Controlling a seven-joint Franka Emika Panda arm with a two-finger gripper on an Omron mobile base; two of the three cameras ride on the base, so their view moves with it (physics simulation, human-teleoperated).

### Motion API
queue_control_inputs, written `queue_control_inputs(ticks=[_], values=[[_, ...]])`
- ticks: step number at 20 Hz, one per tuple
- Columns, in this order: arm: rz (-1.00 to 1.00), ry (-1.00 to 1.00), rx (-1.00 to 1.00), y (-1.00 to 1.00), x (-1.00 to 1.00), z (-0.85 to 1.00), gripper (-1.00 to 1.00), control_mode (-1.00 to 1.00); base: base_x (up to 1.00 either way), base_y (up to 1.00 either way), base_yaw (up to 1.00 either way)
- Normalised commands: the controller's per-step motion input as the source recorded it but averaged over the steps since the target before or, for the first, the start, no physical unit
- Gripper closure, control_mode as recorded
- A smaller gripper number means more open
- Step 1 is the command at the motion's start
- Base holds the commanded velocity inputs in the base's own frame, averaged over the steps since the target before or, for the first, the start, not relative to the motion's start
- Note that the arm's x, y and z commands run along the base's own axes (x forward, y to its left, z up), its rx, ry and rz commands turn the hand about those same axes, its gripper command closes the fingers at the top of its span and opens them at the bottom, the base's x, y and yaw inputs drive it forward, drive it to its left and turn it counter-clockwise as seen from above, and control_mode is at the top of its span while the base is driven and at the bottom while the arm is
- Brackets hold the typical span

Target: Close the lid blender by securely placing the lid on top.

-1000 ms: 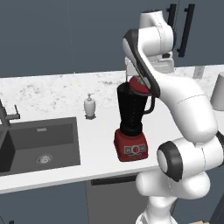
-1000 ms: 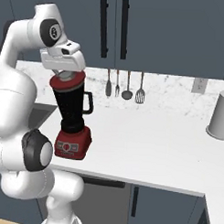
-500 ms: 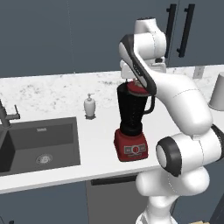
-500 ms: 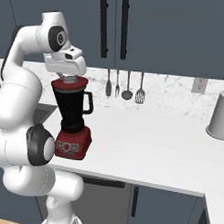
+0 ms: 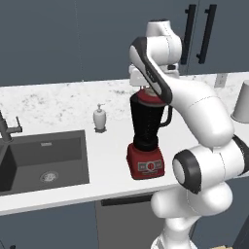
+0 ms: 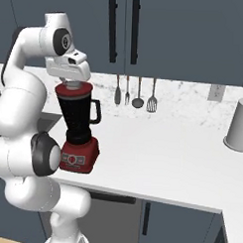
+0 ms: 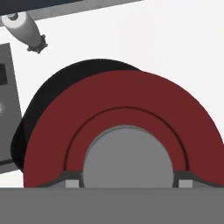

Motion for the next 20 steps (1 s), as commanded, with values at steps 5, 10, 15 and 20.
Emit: queue_control_inputs(ticks=[5,10,15,20], values=[[0.0,-0.03,0.02,0.36,0.34,-0.16,1.0,-1.0,0.0,0.0,0.0],[0.0,-0.05,0.0,0.33,0.5,-0.25,1.0,-1.0,0.0,0.0,0.0],[0.0,-0.12,0.0,0.1,0.35,-0.39,1.0,-1.0,0.0,0.0,0.0],[0.0,-0.24,0.0,0.01,0.08,-0.19,1.0,-1.0,0.0,0.0,0.0]])
